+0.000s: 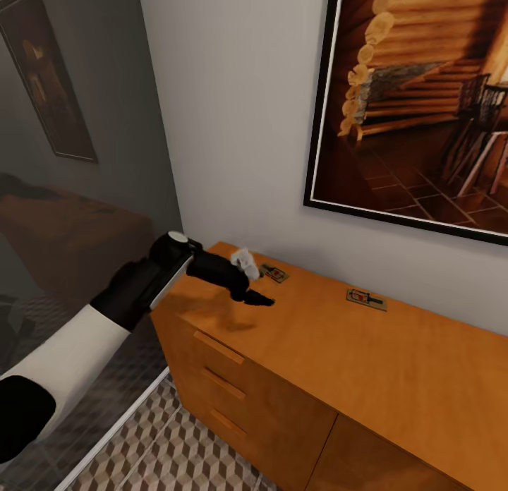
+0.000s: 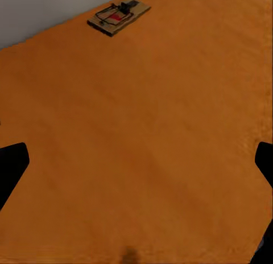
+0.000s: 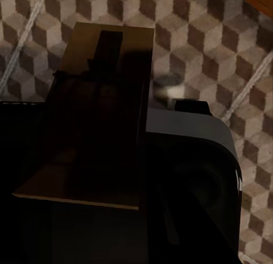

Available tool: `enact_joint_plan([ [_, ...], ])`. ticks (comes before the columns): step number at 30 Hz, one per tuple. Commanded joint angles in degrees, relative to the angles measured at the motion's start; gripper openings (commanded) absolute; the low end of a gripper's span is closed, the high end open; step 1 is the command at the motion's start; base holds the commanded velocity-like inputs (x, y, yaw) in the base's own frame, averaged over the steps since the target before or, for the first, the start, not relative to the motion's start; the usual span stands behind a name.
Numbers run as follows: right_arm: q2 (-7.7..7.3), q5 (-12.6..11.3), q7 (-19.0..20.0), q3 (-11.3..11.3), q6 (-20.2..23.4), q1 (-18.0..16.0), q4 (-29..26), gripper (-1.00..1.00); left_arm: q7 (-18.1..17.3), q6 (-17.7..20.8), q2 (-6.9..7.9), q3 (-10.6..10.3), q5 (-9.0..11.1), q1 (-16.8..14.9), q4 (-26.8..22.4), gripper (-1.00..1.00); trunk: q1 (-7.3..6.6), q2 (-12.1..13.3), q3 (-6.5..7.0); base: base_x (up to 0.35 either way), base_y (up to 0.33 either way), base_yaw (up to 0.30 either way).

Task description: Take the four mousetraps from the cabinet in the bathroom and place them on the bathroom floor. Make sure all four end up on the same floor surface, and ensure that at least two of them are either under or directly next to the same bathroom sink.

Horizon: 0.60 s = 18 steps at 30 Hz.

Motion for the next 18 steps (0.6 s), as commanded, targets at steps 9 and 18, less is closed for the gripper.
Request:
enact_joint_plan([
  [9,0.01,-0.68,0.26,0.44,-0.43,-0.04,-0.18,-1.00,-26.28,-1.24,0.60,-2.47,-21.87,-0.07,-8.00,1.00,0.00,-0.03,-0.05,0.000,0.000,0.000],
  [18,-0.07,-0.68,0.32,0.44,-0.91,-0.04,-1.36,-1.00,-26.73,-3.69,0.67,-2.69,-24.89,-0.07,-10.20,1.00,0.00,-0.03,-0.05,0.000,0.000,-0.002],
])
